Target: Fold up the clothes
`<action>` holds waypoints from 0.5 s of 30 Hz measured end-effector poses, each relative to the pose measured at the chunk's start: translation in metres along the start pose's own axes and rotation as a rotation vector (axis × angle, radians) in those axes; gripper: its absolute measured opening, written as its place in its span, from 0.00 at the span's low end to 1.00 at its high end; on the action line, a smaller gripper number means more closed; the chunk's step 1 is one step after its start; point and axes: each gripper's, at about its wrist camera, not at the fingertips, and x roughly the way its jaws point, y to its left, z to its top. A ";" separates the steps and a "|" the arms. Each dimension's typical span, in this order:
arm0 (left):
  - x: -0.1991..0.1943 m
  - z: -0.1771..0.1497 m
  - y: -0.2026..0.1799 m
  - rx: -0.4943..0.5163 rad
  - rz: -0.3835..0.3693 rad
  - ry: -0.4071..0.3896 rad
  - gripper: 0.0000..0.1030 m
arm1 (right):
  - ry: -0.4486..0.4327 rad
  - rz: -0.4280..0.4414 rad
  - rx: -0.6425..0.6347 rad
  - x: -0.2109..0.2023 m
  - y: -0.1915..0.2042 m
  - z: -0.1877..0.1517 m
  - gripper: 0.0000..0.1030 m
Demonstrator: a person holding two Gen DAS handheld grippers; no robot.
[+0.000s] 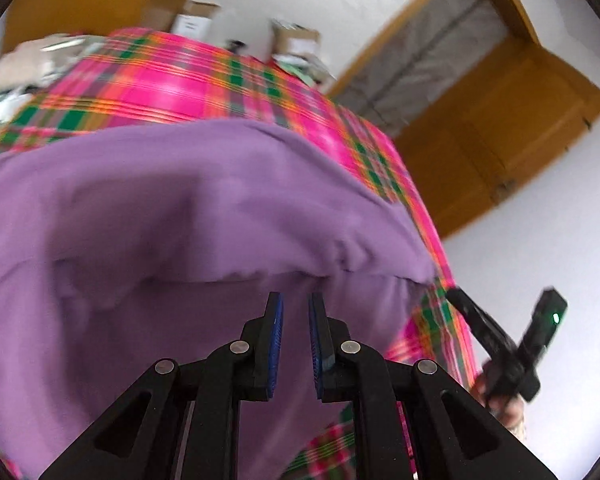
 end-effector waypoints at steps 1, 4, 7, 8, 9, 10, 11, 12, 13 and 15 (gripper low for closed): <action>0.008 0.001 -0.007 0.014 -0.013 0.017 0.12 | -0.001 -0.006 -0.011 0.004 -0.003 0.004 0.23; 0.033 0.005 -0.026 0.047 -0.041 0.062 0.12 | -0.002 -0.029 -0.068 0.018 -0.004 0.015 0.23; 0.051 0.008 -0.034 0.046 -0.057 0.089 0.12 | 0.043 -0.007 -0.116 0.039 0.001 0.022 0.23; 0.055 0.009 -0.035 0.044 -0.062 0.096 0.12 | 0.064 0.007 -0.132 0.046 0.003 0.023 0.23; 0.060 0.010 -0.036 0.041 -0.064 0.103 0.12 | 0.083 0.034 -0.149 0.052 0.006 0.023 0.23; 0.062 0.010 -0.035 0.038 -0.064 0.110 0.12 | 0.091 0.048 -0.168 0.055 0.010 0.021 0.23; 0.065 0.009 -0.035 0.036 -0.062 0.114 0.12 | 0.098 0.061 -0.188 0.058 0.015 0.019 0.23; 0.067 0.008 -0.034 0.030 -0.057 0.119 0.12 | 0.105 0.068 -0.212 0.059 0.020 0.017 0.23; 0.068 0.006 -0.032 0.021 -0.054 0.121 0.12 | 0.111 0.074 -0.236 0.061 0.025 0.015 0.23; 0.070 0.006 -0.030 0.011 -0.053 0.123 0.12 | 0.124 0.087 -0.278 0.063 0.034 0.010 0.23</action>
